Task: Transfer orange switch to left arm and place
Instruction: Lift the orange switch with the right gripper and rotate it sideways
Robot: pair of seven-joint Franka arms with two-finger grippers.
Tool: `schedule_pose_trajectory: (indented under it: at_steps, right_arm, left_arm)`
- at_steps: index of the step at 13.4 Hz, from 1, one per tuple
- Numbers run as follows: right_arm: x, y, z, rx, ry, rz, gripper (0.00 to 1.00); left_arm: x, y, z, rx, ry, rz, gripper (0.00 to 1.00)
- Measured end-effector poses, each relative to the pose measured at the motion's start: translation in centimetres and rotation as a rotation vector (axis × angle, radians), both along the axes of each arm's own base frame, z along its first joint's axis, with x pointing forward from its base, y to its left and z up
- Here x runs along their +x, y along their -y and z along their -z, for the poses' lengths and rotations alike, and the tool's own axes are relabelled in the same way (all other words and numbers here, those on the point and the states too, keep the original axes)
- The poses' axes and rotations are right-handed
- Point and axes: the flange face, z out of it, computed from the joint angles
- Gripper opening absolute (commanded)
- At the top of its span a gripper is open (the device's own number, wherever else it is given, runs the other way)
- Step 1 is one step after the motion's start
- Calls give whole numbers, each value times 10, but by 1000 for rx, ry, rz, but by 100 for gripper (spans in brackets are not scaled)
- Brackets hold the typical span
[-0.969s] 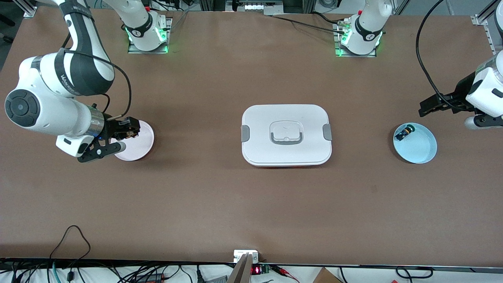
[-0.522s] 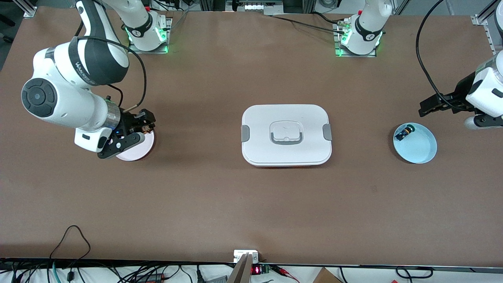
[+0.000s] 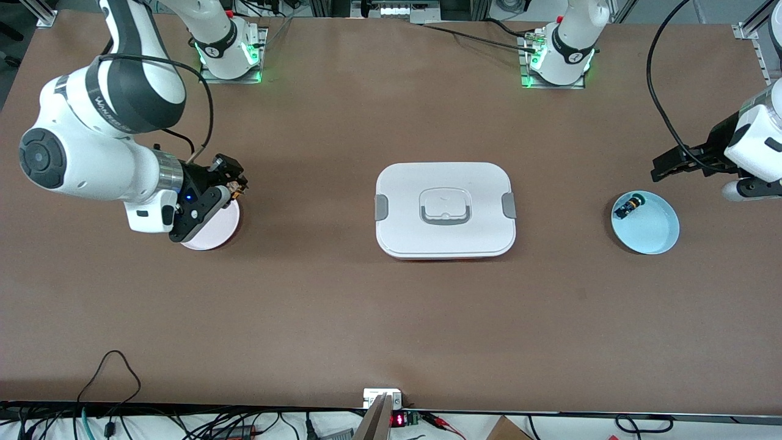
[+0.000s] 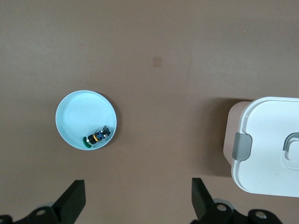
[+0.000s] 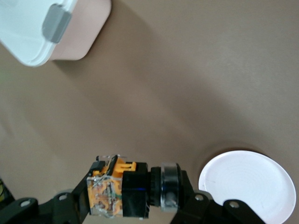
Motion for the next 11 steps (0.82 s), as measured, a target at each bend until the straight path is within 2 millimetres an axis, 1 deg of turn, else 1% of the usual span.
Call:
schedule_pose_trajectory:
  at_steps: [2, 4, 7, 9, 11]
  right_arm:
    - [-2, 1, -6, 81, 5, -61, 41]
    - [-2, -1, -14, 226, 17, -101, 41]
    - [1, 4, -22, 391, 48, -129, 41]
    - [3, 8, -23, 492, 73, -146, 41]
    - [5, 14, -17, 574, 103, -183, 41]
  left_arm:
    - [0, 0, 0, 0, 0, 0, 100]
    - [0, 0, 0, 0, 0, 0, 100]
    - [0, 0, 0, 0, 0, 0, 100]
    - [0, 0, 0, 0, 0, 0, 100]
    - [0, 0, 0, 0, 0, 0, 100]
